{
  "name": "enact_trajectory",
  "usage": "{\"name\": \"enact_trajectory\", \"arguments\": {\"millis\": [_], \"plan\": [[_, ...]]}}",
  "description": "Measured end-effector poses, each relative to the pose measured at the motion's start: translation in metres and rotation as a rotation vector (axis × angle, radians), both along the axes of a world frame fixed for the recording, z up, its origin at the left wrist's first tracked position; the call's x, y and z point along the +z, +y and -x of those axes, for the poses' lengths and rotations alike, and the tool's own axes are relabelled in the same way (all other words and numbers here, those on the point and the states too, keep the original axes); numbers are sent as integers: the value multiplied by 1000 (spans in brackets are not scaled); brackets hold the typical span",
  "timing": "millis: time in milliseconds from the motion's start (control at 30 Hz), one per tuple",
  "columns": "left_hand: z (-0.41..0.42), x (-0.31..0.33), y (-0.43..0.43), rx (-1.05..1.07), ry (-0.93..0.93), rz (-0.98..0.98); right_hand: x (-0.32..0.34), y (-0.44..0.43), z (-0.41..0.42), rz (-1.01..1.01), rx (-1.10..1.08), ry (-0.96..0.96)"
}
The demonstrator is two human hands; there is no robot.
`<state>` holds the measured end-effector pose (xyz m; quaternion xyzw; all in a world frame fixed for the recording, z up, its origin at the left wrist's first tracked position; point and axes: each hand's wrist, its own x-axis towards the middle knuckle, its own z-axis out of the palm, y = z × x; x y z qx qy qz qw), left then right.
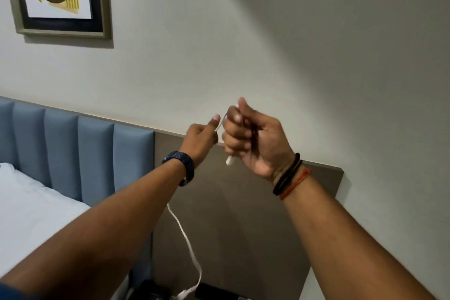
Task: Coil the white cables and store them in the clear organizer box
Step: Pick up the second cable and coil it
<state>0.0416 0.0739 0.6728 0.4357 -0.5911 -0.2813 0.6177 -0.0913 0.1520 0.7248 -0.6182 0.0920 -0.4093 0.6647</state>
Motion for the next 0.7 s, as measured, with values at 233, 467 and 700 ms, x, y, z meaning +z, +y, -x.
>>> {"name": "enact_trajectory", "arguments": {"millis": [233, 467, 700], "plan": [[11, -18, 7, -157, -228, -111, 36, -17, 18, 209, -1110, -456], [-14, 4, -3, 51, -274, 74, -28, -37, 48, 702, -1336, 1231], [-20, 16, -11, 74, -257, 74, -32, 1, 29, 125, -226, 387]]}}
